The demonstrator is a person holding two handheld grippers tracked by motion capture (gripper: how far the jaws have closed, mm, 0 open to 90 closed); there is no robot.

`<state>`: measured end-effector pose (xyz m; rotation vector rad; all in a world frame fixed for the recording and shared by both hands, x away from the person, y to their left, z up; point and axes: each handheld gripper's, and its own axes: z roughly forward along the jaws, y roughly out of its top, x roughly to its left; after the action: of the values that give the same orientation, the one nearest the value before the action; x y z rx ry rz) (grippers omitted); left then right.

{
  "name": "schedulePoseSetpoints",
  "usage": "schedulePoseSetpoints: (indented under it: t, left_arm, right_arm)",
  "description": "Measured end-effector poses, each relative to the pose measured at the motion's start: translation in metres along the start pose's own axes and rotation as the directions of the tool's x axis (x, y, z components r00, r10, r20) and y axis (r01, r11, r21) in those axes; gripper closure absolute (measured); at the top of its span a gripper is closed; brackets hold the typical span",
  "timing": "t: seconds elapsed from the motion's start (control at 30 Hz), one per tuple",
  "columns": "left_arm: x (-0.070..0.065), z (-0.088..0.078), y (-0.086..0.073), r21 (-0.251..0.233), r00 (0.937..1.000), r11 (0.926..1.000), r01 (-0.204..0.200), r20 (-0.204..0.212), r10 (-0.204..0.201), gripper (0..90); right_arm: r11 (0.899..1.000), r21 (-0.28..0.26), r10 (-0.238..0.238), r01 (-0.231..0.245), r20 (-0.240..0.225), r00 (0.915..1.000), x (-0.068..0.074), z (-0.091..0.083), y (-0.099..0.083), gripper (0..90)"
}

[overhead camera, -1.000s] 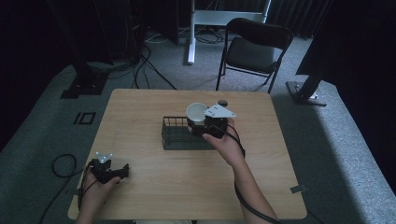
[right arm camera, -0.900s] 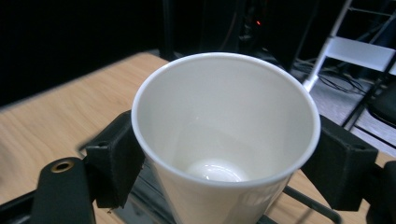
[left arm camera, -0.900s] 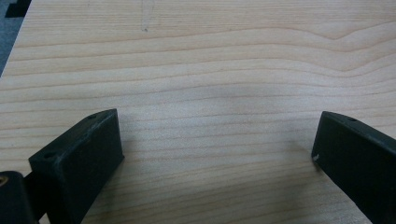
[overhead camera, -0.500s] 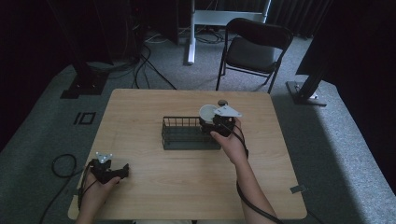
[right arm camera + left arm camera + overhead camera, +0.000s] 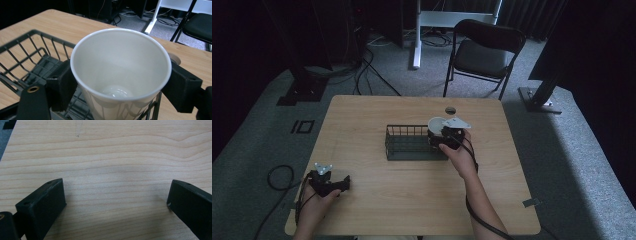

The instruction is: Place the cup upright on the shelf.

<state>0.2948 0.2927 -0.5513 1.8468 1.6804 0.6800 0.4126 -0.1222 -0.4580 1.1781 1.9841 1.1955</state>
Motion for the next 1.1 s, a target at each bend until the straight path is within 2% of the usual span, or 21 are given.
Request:
schedulePoseSetpoints:
  t: [0.4, 0.5, 0.63, 1.1]
  left_arm:
    - [0.000, 0.000, 0.000, 0.000, 1.0000, 1.0000, 0.000, 0.000, 0.000, 2.0]
    - [0.000, 0.000, 0.000, 0.000, 1.0000, 1.0000, 0.000, 0.000, 0.000, 2.1]
    - [0.000, 0.000, 0.000, 0.000, 1.0000, 1.0000, 0.000, 0.000, 0.000, 2.0]
    - [0.000, 0.000, 0.000, 0.000, 1.0000, 1.0000, 0.000, 0.000, 0.000, 2.1]
  right_arm:
    - [1.000, -0.007, 0.010, -0.010, -0.009, 0.9999, 0.001, 0.001, -0.004, 19.2]
    - [1.000, -0.005, 0.017, -0.017, -0.021, 0.9996, 0.001, 0.001, -0.004, 11.7]
    - [1.000, -0.004, 0.020, -0.020, -0.024, 0.9995, 0.002, -0.001, -0.003, 12.3]
    - [1.000, -0.014, 0.013, -0.014, -0.042, 0.9990, -0.003, -0.020, -0.007, 12.2]
